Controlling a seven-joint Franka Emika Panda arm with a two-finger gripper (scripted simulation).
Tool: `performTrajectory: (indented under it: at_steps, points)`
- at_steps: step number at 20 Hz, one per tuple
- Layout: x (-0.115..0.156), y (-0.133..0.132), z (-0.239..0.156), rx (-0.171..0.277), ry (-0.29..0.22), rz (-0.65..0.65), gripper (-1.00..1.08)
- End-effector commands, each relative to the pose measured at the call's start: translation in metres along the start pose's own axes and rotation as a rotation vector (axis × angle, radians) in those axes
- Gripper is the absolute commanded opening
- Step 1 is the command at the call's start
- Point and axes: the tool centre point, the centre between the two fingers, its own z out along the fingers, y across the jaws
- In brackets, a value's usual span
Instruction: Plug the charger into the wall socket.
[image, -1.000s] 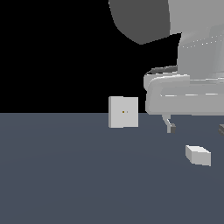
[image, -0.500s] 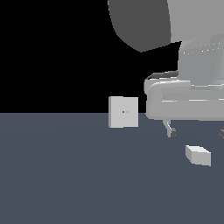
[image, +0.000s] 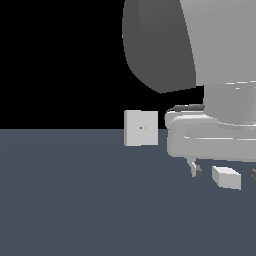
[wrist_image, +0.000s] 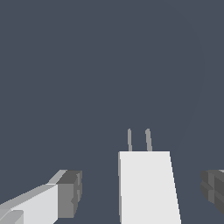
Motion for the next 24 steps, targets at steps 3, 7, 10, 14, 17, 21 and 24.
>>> performTrajectory:
  at_steps: [3, 7, 10, 14, 17, 21, 24]
  points:
    - [-0.001, 0.0, 0.005, 0.0, 0.002, -0.001, 1.0]
    - [-0.001, 0.0, 0.005, 0.0, 0.002, -0.001, -1.0]
    - [-0.001, 0.0, 0.005, 0.0, 0.002, -0.001, -1.0]
    - [-0.001, 0.0, 0.005, 0.0, 0.002, -0.001, -1.0]
    - [0.001, -0.002, 0.004, 0.003, 0.002, -0.011, -1.0]
    - [0.008, -0.009, 0.0, 0.02, 0.003, -0.06, -1.0]
    - [0.017, -0.02, -0.006, 0.04, 0.004, -0.119, -1.0]
